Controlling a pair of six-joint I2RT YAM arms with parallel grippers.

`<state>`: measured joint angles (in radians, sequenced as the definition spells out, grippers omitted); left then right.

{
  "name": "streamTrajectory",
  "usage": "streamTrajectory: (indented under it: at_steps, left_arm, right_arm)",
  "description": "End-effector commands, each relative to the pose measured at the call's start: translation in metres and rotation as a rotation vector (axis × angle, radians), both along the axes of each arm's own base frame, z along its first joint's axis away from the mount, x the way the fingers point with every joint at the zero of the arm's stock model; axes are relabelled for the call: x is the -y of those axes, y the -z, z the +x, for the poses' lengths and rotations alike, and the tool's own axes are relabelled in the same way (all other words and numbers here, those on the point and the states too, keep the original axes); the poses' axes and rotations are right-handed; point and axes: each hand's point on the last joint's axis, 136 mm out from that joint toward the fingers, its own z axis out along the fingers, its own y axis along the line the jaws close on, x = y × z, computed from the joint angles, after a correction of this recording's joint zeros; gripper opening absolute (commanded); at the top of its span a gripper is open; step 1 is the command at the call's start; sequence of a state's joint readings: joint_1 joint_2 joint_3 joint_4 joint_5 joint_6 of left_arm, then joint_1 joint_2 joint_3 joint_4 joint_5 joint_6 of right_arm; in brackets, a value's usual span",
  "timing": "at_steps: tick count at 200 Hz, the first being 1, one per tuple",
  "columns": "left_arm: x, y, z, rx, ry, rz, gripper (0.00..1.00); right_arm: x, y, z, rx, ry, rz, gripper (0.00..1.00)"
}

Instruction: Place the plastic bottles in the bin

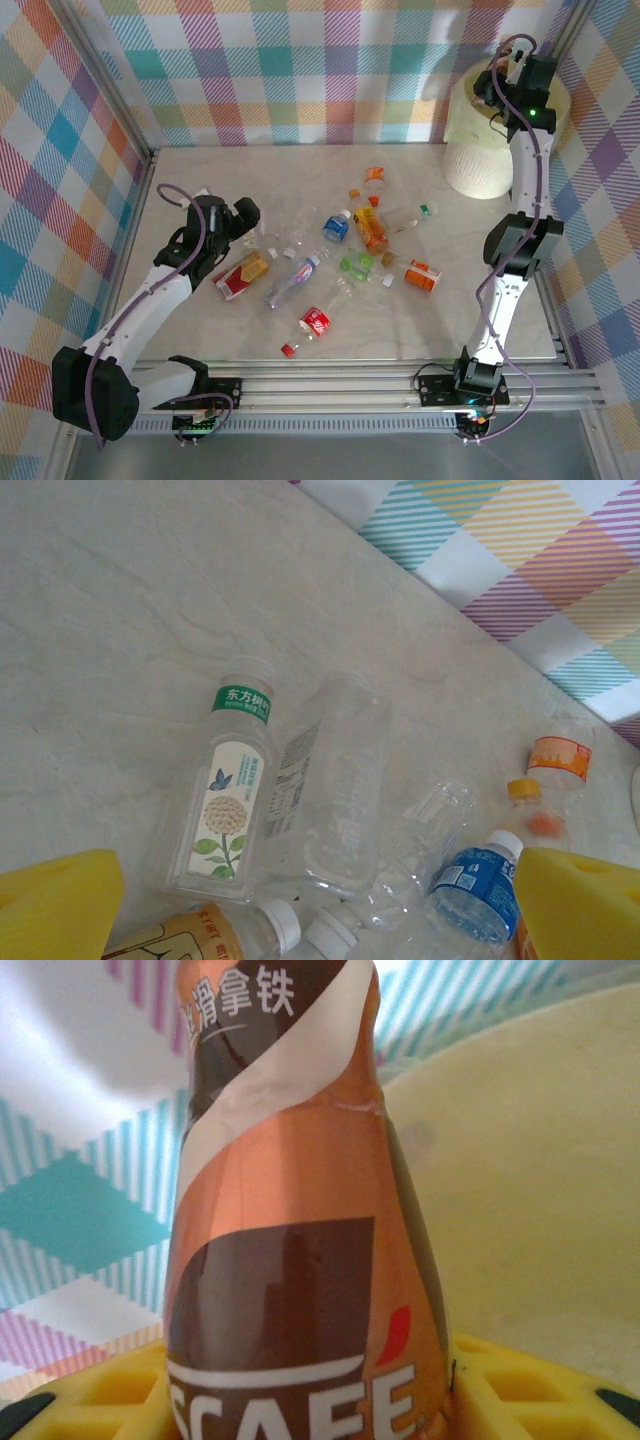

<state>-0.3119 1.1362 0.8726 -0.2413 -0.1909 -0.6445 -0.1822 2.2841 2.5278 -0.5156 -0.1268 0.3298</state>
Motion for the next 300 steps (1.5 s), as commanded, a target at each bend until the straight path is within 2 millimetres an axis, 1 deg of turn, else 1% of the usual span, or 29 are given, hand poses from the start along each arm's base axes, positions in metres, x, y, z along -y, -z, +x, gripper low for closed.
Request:
streamTrajectory:
  at_steps: [1, 17, 29, 33, 47, 75, 95, 127, 169, 201, 227, 248, 259, 300]
  left_arm:
    - [-0.004, 0.001, -0.007, -0.006, -0.022, 0.004, 1.00]
    - [-0.004, 0.002, -0.007, -0.011, -0.019, 0.006, 1.00]
    - [-0.004, 0.002, -0.007, -0.012, -0.017, 0.012, 1.00]
    - [-0.005, 0.009, -0.011, -0.042, -0.016, 0.023, 1.00]
    - [-0.006, 0.013, -0.013, -0.058, -0.017, 0.030, 1.00]
    - [-0.006, 0.016, -0.015, -0.068, -0.016, 0.024, 1.00]
    - [-0.005, 0.015, -0.015, -0.063, -0.015, 0.018, 1.00]
    - [-0.003, 0.010, -0.013, -0.052, -0.009, 0.012, 1.00]
    - [0.001, 0.005, -0.011, -0.043, 0.008, -0.004, 1.00]
    - [0.006, -0.002, -0.011, -0.033, 0.026, -0.027, 1.00]
    - [0.007, -0.010, -0.011, -0.015, 0.032, -0.039, 1.00]
    - [0.005, -0.012, -0.013, -0.009, 0.029, -0.035, 1.00]
    - [0.005, -0.012, -0.013, -0.009, 0.028, -0.035, 1.00]
    - [0.005, -0.004, -0.013, -0.033, 0.029, -0.025, 1.00]
  right_arm:
    - [0.013, 0.016, -0.003, -0.071, 0.065, 0.003, 0.44]
    - [0.007, 0.020, 0.000, -0.069, 0.021, 0.002, 0.44]
    - [-0.001, 0.021, 0.001, -0.064, -0.032, 0.004, 0.44]
    - [-0.003, 0.021, 0.001, -0.063, -0.042, 0.006, 0.45]
    - [-0.006, 0.026, 0.002, -0.071, -0.062, 0.012, 0.45]
    - [-0.012, 0.032, -0.003, -0.107, -0.081, 0.044, 0.45]
    - [-0.016, 0.033, -0.012, -0.145, -0.078, 0.094, 0.44]
    - [-0.034, 0.032, -0.029, -0.196, -0.150, 0.171, 0.44]
    - [-0.041, 0.037, -0.049, -0.279, -0.149, 0.228, 0.45]
    - [-0.060, 0.036, -0.063, -0.308, -0.230, 0.292, 0.45]
    - [-0.074, 0.033, -0.076, -0.318, -0.278, 0.301, 0.46]
    - [-0.086, 0.030, -0.085, -0.317, -0.325, 0.321, 0.49]
    - [-0.092, 0.029, -0.086, -0.301, -0.361, 0.331, 0.52]
    - [-0.105, 0.032, -0.080, -0.248, -0.470, 0.322, 0.65]
